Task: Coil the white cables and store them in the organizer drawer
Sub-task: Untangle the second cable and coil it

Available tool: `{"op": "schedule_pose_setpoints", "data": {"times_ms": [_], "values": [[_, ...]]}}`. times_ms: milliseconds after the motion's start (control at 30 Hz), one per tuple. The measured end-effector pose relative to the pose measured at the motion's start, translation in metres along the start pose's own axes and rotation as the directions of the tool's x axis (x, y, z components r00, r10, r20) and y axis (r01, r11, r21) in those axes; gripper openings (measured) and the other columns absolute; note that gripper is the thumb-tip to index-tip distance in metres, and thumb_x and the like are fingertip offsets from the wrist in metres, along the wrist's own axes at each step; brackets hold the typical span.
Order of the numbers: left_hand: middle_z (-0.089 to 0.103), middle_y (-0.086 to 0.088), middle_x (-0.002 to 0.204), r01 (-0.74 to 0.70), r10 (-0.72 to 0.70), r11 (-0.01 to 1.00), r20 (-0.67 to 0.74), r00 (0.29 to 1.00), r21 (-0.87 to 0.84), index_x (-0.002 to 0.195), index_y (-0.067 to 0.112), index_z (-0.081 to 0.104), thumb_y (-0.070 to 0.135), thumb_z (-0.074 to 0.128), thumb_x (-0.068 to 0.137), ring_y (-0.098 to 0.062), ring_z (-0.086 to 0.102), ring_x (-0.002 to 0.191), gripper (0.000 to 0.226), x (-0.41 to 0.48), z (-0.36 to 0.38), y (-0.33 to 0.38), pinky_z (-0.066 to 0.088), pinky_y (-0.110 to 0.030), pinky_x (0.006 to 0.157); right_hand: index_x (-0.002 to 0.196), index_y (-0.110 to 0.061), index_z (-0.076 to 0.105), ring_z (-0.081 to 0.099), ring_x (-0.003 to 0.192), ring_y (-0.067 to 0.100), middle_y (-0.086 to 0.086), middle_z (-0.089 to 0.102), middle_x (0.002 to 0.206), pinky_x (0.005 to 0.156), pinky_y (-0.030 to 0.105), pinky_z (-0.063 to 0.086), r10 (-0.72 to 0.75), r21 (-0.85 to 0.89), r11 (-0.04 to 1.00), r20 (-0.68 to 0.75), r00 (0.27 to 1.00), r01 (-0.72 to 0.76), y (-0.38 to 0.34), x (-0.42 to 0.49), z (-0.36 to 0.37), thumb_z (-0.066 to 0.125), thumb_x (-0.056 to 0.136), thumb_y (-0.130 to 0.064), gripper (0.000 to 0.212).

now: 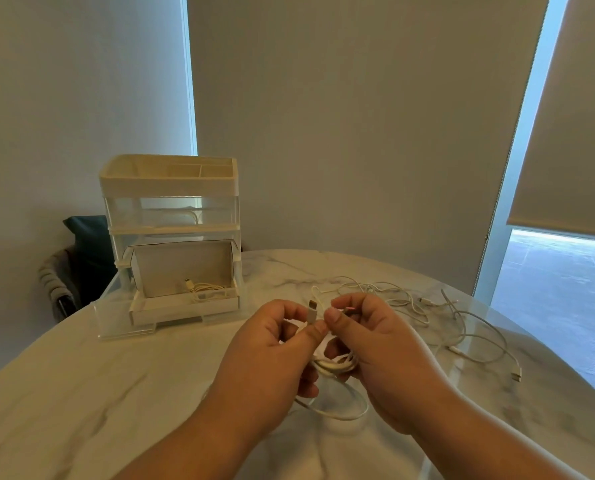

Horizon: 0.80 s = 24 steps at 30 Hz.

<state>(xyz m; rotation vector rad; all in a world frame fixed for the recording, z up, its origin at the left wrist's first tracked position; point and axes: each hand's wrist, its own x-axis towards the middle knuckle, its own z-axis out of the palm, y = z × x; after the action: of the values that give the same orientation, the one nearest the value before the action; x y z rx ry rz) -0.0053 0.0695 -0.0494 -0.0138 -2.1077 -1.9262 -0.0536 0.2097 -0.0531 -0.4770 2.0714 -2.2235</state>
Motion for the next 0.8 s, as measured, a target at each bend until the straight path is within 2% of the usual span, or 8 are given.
{"op": "schedule_pose_setpoints", "data": {"times_ms": [133,200,300,400,500,567,667,800], "values": [[0.068,0.001,0.066,0.018,-0.020,0.999,-0.046,0.999,-0.038,0.095,0.016,0.069,0.024,0.065,0.093,-0.017,0.064,0.054,0.009,0.0017,-0.0008,-0.0005,0.055,-0.031,0.052,0.114,-0.017,0.065,0.066,0.079,0.021,0.005,0.071,0.091,0.076,0.036,0.051,-0.008,0.088,0.996,0.088,0.996,0.000,-0.0006,-0.0007,-0.0040,0.074,0.083,-0.006,0.034],[0.069,0.000,0.068,0.024,-0.028,0.998,-0.068,0.997,-0.060,0.093,0.013,0.070,0.021,0.065,0.093,-0.017,0.063,0.052,0.010,0.0031,-0.0022,-0.0002,0.055,-0.031,0.051,0.111,-0.015,0.066,0.066,0.079,0.021,0.005,0.072,0.092,0.078,0.037,0.051,-0.025,0.052,0.998,0.067,0.997,0.022,-0.0013,-0.0009,-0.0050,0.067,0.087,0.003,0.030],[0.069,0.000,0.067,0.037,-0.042,0.997,-0.063,0.997,-0.073,0.090,0.012,0.073,0.021,0.068,0.092,-0.013,0.061,0.050,0.011,0.0038,-0.0027,-0.0005,0.055,-0.030,0.052,0.093,-0.017,0.073,0.066,0.072,0.016,0.005,0.074,0.080,0.071,0.035,0.053,-0.076,-0.114,0.991,0.000,0.997,0.075,-0.0027,-0.0010,-0.0040,0.068,0.090,-0.008,0.010],[0.071,-0.005,0.072,0.076,-0.082,0.987,-0.040,0.996,-0.142,0.087,0.014,0.076,0.017,0.068,0.091,-0.009,0.059,0.050,0.009,0.0040,-0.0010,-0.0010,0.054,-0.030,0.053,0.080,-0.024,0.074,0.064,0.068,0.017,0.006,0.073,0.076,0.067,0.036,0.052,-0.088,-0.211,0.974,-0.045,0.995,0.077,-0.0014,0.0004,-0.0039,0.071,0.089,-0.019,0.011],[0.074,-0.008,0.077,0.103,-0.107,0.975,-0.008,0.994,-0.197,0.082,0.022,0.080,0.018,0.066,0.092,-0.010,0.061,0.056,0.018,0.0039,-0.0002,-0.0010,0.057,-0.032,0.058,0.079,-0.026,0.072,0.063,0.066,0.017,0.004,0.073,0.075,0.063,0.035,0.052,-0.075,-0.206,0.977,-0.078,0.994,0.057,0.0006,0.0010,-0.0028,0.071,0.089,-0.020,0.011],[0.075,-0.008,0.080,0.094,-0.098,0.980,-0.014,0.995,-0.174,0.081,0.028,0.080,0.019,0.065,0.093,-0.011,0.063,0.059,0.021,0.0049,-0.0013,-0.0020,0.056,-0.032,0.060,0.079,-0.023,0.072,0.061,0.063,0.015,0.003,0.070,0.071,0.060,0.033,0.050,-0.056,-0.179,0.983,-0.080,0.995,0.041,0.0009,0.0007,-0.0019,0.070,0.090,-0.018,0.012],[0.074,-0.013,0.081,0.072,-0.078,0.991,-0.047,0.996,-0.117,0.081,0.024,0.080,0.022,0.067,0.092,-0.014,0.063,0.060,0.016,0.0071,-0.0043,-0.0050,0.054,-0.029,0.058,0.079,-0.022,0.072,0.061,0.062,0.014,0.003,0.068,0.068,0.061,0.032,0.050,-0.037,-0.152,0.988,-0.056,0.998,0.028,0.0006,-0.0007,-0.0002,0.069,0.090,-0.017,0.013],[0.072,0.002,0.072,0.016,-0.014,1.000,-0.074,0.997,0.021,0.084,0.023,0.080,0.025,0.071,0.089,-0.008,0.065,0.060,0.011,0.0084,-0.0085,-0.0058,0.055,-0.027,0.057,0.079,-0.023,0.073,0.063,0.062,0.013,0.002,0.068,0.067,0.062,0.030,0.054,-0.063,-0.170,0.984,-0.009,0.998,0.060,-0.0012,-0.0026,0.0028,0.069,0.090,-0.016,0.015]]}}
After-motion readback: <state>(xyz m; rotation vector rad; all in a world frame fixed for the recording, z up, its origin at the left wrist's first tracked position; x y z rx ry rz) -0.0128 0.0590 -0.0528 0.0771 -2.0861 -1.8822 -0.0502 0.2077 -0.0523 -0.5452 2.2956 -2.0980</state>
